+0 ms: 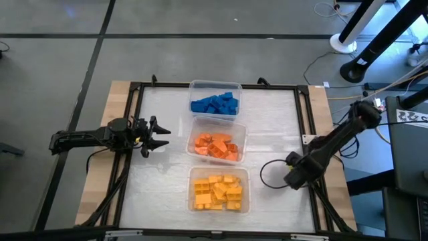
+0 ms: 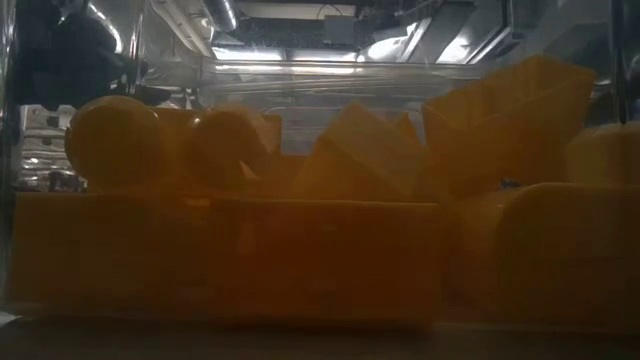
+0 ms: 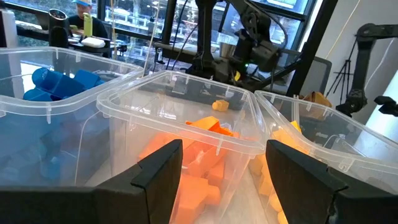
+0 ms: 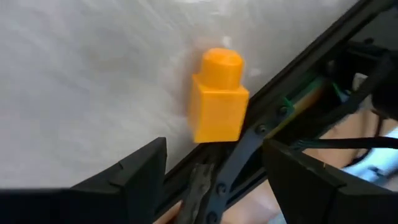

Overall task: Sort blocks
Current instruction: Put the yellow game piece into the bottom transparent bin

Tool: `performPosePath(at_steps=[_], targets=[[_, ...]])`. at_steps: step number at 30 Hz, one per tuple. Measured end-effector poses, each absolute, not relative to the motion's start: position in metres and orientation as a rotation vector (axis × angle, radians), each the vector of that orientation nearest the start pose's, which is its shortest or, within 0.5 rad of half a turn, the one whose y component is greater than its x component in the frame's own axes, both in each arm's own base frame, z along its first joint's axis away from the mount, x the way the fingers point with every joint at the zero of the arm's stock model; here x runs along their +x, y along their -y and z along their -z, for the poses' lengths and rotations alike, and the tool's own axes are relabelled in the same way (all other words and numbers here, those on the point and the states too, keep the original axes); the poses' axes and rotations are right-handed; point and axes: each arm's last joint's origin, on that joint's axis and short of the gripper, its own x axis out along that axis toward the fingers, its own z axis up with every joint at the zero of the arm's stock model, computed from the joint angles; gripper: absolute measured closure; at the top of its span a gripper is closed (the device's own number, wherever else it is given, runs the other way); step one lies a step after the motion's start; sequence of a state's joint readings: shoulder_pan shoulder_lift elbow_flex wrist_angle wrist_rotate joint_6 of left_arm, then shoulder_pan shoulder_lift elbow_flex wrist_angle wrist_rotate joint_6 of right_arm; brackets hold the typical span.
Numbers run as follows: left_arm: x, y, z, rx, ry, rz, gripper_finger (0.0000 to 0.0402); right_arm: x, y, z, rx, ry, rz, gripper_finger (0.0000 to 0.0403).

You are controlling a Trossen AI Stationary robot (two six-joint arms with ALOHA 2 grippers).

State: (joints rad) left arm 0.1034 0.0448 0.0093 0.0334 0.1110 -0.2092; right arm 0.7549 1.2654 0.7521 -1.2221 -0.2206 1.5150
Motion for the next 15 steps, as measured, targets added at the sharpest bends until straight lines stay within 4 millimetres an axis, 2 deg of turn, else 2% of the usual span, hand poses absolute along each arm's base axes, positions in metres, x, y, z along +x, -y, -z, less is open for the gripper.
performPosePath(at_steps=[9, 15], targets=[[0.1, -0.007, -0.166, -0.209, -0.003, 0.007, 0.018, 0.128, -0.128, -0.17, 0.462, -1.734, 0.784, 0.0139], [0.1, -0.007, -0.166, -0.209, -0.003, 0.007, 0.018, 0.127, -0.127, -0.159, 0.416, -1.749, 0.835, 0.0139]])
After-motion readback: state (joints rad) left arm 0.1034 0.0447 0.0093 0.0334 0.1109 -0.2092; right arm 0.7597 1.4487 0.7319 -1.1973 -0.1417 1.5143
